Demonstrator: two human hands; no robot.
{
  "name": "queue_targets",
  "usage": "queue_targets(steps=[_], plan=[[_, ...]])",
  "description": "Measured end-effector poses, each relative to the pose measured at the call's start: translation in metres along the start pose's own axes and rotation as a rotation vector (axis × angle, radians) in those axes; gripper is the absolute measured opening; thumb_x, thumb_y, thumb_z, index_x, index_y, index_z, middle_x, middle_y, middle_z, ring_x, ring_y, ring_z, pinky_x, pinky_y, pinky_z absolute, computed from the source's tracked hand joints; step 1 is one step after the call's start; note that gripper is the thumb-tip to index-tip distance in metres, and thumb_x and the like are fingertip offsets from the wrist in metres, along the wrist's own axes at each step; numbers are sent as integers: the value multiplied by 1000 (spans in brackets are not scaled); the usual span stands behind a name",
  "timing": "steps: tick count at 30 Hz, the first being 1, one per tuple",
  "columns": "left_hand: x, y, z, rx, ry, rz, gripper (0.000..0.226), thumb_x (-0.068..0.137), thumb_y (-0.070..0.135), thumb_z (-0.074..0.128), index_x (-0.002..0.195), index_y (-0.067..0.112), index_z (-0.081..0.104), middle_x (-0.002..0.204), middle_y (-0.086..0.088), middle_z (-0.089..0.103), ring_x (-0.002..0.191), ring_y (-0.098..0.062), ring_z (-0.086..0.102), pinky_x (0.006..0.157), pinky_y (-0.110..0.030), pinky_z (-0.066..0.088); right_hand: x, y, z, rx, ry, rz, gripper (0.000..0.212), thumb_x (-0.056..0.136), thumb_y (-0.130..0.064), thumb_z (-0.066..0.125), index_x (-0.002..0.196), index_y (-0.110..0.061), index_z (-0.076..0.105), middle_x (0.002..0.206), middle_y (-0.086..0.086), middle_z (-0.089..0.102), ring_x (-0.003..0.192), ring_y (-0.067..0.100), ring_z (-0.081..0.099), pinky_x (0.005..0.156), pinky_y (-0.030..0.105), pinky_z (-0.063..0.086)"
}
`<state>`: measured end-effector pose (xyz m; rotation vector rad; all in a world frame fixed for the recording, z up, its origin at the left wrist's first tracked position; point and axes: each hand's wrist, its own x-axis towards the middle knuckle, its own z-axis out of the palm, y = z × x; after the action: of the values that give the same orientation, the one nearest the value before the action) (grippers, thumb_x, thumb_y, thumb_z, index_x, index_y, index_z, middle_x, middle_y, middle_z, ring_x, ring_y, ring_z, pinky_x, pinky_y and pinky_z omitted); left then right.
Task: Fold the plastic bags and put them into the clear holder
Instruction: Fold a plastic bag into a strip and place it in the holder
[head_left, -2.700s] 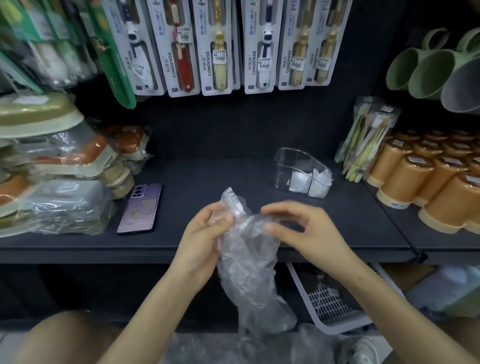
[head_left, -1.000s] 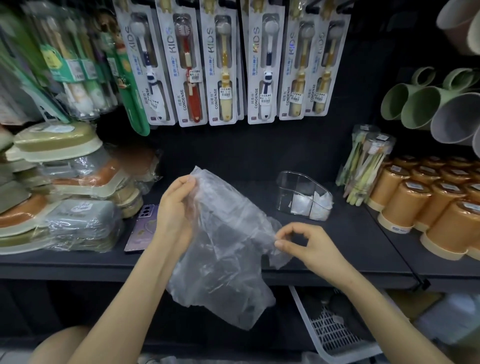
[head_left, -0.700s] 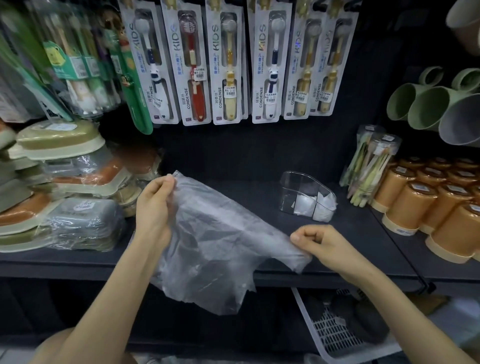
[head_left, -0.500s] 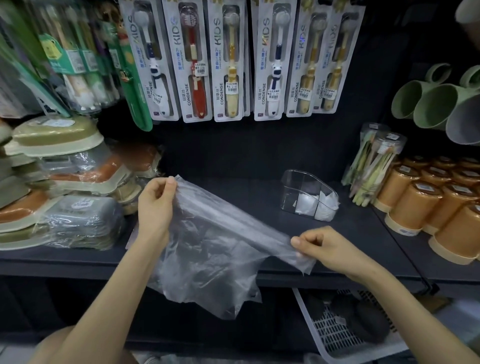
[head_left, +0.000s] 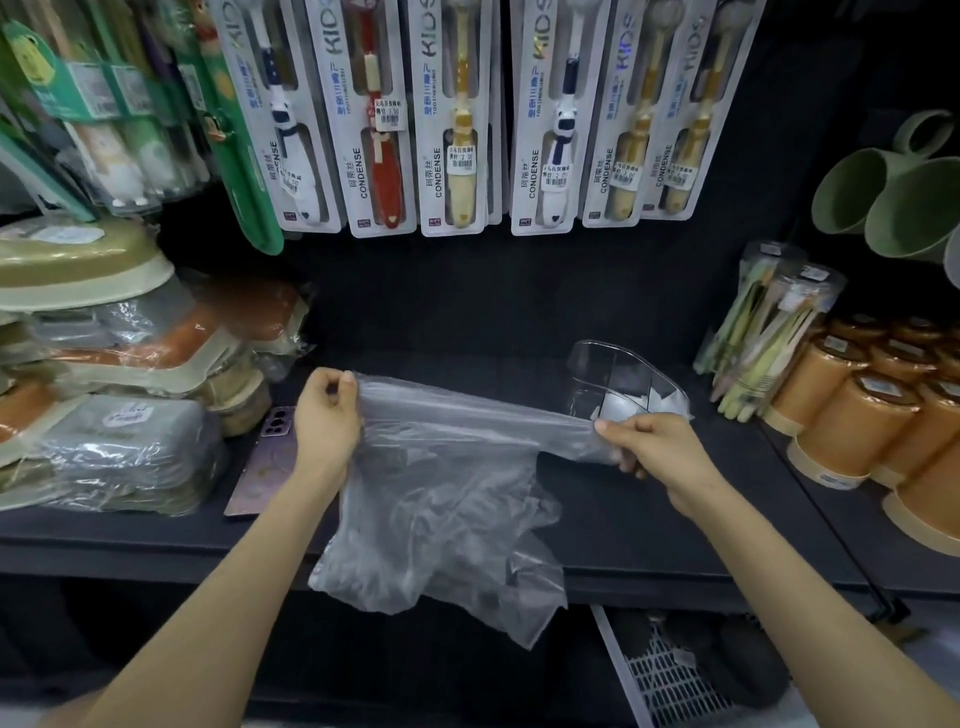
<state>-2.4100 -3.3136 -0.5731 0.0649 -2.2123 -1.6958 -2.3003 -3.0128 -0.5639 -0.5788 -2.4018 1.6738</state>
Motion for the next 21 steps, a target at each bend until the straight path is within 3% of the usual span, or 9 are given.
queue_targets(steps=[3, 5, 7, 8, 11, 13, 16, 18, 21], plan=[[10, -11, 21, 84, -20, -85, 21, 101, 23, 46, 90, 7, 52, 62, -6, 52, 51, -14, 52, 54, -28, 44, 27, 6, 5, -80, 94, 24, 38, 85, -28, 71, 55, -9, 58, 53, 6, 58, 49, 15, 48, 48, 24, 36], [15, -11, 32, 87, -54, -169, 22, 101, 26, 48, 93, 6, 53, 62, -4, 52, 46, -6, 51, 54, -27, 42, 40, 10, 7, -136, 164, 18, 40, 85, -30, 70, 51, -13, 60, 46, 0, 59, 47, 15, 50, 50, 26, 38], [22, -9, 37, -54, -163, -335, 35, 98, 40, 51, 95, 5, 54, 69, -3, 57, 55, -6, 56, 55, -21, 44, 50, 13, 8, -185, 237, 20, 41, 86, -34, 68, 51, -14, 61, 47, 1, 60, 51, 19, 55, 56, 30, 43], [25, -6, 37, -188, -266, -458, 47, 94, 52, 51, 97, 5, 58, 76, -4, 64, 68, -13, 63, 62, -23, 49, 53, 12, 7, -195, 258, 26, 39, 86, -37, 67, 56, -13, 63, 50, 3, 62, 54, 21, 58, 59, 33, 46], [24, 2, 27, -413, -410, -627, 59, 89, 67, 44, 115, 19, 64, 104, -5, 72, 100, -25, 66, 91, -41, 50, 48, 4, 5, -243, 278, 33, 45, 85, -53, 63, 102, -12, 66, 71, 7, 69, 69, 25, 67, 67, 36, 52], [17, 3, 20, -348, -359, -589, 58, 92, 67, 37, 118, 20, 58, 102, -4, 66, 99, -24, 61, 91, -40, 47, 32, 1, 3, -531, 376, -8, 67, 85, -64, 53, 133, -17, 49, 98, 11, 70, 93, 33, 65, 74, 38, 49], [5, 2, 4, -218, -275, -531, 61, 93, 69, 26, 122, 22, 53, 100, -5, 61, 98, -24, 57, 87, -36, 46, -9, -5, 8, -690, 525, -268, 70, 87, -66, 39, 139, -18, 41, 108, 12, 64, 96, 35, 61, 69, 39, 45], [-2, 1, -8, -122, -281, -524, 68, 93, 69, 23, 122, 16, 55, 107, -10, 63, 98, -25, 59, 82, -35, 49, -32, -7, 14, -631, 375, -318, 69, 85, -67, 33, 133, -19, 50, 96, 2, 64, 90, 24, 60, 67, 33, 43], [-16, -3, -20, 117, -312, -444, 67, 96, 62, 30, 108, 2, 59, 103, -21, 67, 87, -28, 63, 78, -40, 55, -51, 0, 30, -676, -21, -148, 59, 89, -63, 44, 128, -21, 55, 86, -10, 62, 86, 13, 59, 67, 27, 40]])
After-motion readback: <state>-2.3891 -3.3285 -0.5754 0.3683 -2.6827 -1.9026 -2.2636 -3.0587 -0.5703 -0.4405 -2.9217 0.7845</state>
